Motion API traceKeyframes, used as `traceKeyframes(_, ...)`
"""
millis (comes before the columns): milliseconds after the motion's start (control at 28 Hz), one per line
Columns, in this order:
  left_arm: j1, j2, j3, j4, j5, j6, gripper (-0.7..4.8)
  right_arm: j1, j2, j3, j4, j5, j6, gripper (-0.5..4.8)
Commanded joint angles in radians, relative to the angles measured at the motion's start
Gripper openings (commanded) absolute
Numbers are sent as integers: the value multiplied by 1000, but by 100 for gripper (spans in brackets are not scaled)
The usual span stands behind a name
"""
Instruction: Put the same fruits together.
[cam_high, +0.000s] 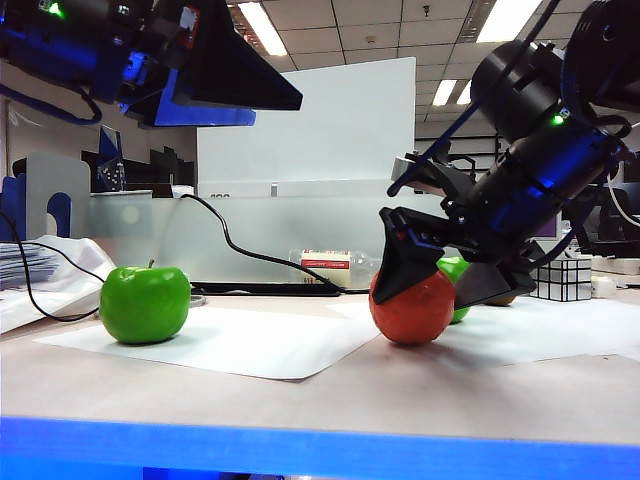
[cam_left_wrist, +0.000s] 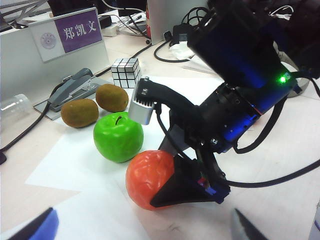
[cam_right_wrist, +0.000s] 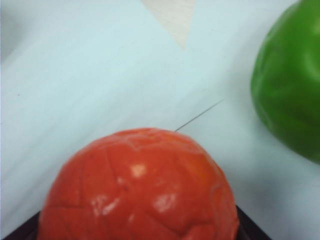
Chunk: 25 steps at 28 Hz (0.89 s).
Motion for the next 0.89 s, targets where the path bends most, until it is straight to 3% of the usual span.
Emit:
traceKeyframes(36, -1, -3, 5, 6, 0, 0, 479, 11, -5, 5, 33, 13, 4, 479)
traceKeyframes(321, -1, -3, 11, 4, 0, 0, 479, 11, 12, 5, 62, 8, 7, 461)
traceKeyframes(500, -1, -4, 11, 0, 0, 0, 479, 11, 18, 5, 61, -6, 6, 195)
traceKeyframes(678, -1, -4, 11, 0, 0, 0, 479, 11, 18, 5, 62, -23, 6, 28)
traceKeyframes(750, -1, -4, 11, -2, 0, 0, 479, 11, 18, 5, 64, -30, 6, -7)
traceKeyframes(893, -1, -4, 11, -4, 5, -2, 479, 11, 18, 5, 69, -30, 6, -7)
